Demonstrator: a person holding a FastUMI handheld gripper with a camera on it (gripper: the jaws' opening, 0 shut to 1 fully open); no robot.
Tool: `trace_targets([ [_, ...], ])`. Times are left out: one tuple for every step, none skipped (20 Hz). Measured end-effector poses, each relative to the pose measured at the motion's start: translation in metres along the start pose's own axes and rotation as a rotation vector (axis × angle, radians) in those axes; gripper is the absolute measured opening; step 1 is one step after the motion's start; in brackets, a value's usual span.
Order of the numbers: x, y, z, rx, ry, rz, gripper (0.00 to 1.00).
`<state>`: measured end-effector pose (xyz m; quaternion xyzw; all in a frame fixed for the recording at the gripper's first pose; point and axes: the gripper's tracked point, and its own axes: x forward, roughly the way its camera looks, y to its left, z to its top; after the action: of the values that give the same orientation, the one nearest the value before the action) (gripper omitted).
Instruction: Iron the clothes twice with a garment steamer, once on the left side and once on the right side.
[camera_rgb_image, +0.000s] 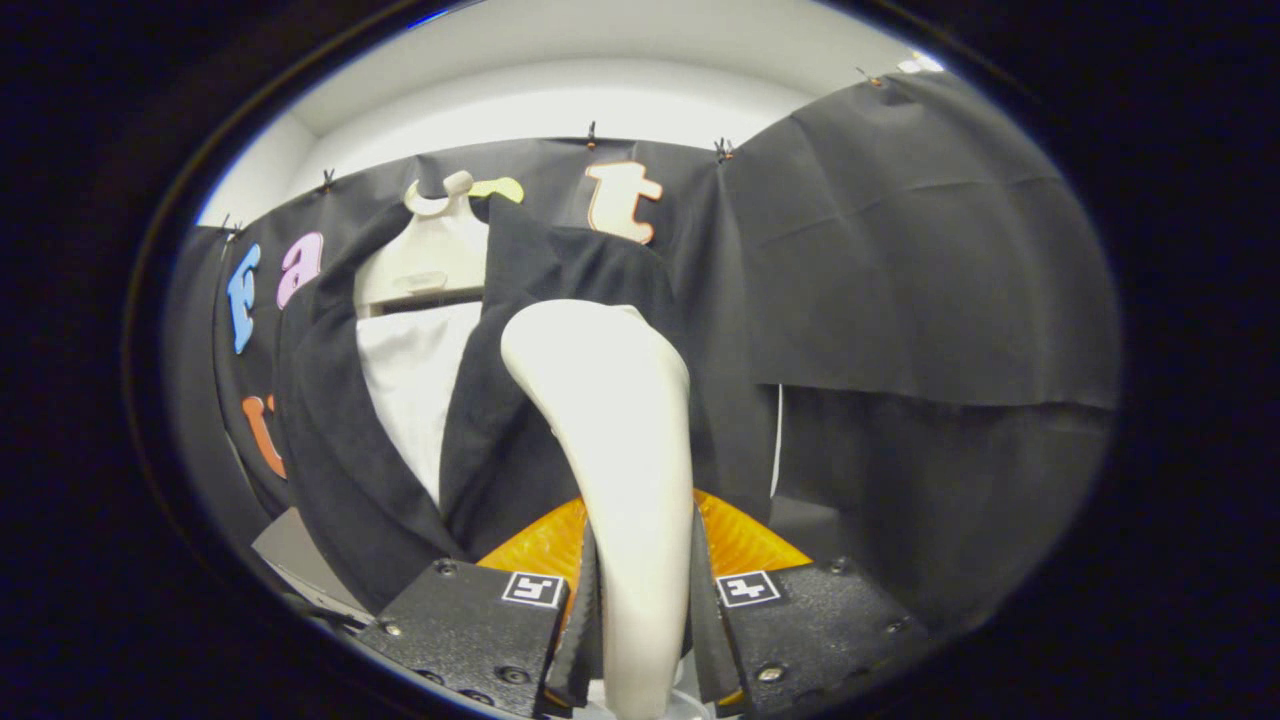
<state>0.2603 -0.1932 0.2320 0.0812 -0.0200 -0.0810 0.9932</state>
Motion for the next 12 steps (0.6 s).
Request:
trace_targets([
  [0.004,0.004,0.011,0.0,-0.013,-0.004,0.42],
  [0.009,0.006,0.019,0.0,-0.02,-0.013,0.42],
  [0.013,0.009,0.026,-0.001,-0.028,-0.022,0.42],
  [0.017,0.011,0.033,-0.005,-0.035,-0.034,0.42],
  [0.021,0.012,0.038,-0.013,-0.041,-0.048,0.42],
  [0.026,0.014,0.039,-0.023,-0.036,-0.065,0.42],
  [0.031,0.016,0.038,-0.031,-0.027,-0.071,0.42],
  [0.034,0.02,0.037,-0.042,-0.015,-0.078,0.42],
  [0.039,0.021,0.037,-0.059,-0.009,-0.09,0.42],
  [0.041,0.023,0.033,-0.076,-0.004,-0.102,0.42],
  [0.041,0.024,0.032,-0.093,-0.005,-0.118,0.42],
  [0.041,0.024,0.029,-0.111,-0.004,-0.129,0.42],
])
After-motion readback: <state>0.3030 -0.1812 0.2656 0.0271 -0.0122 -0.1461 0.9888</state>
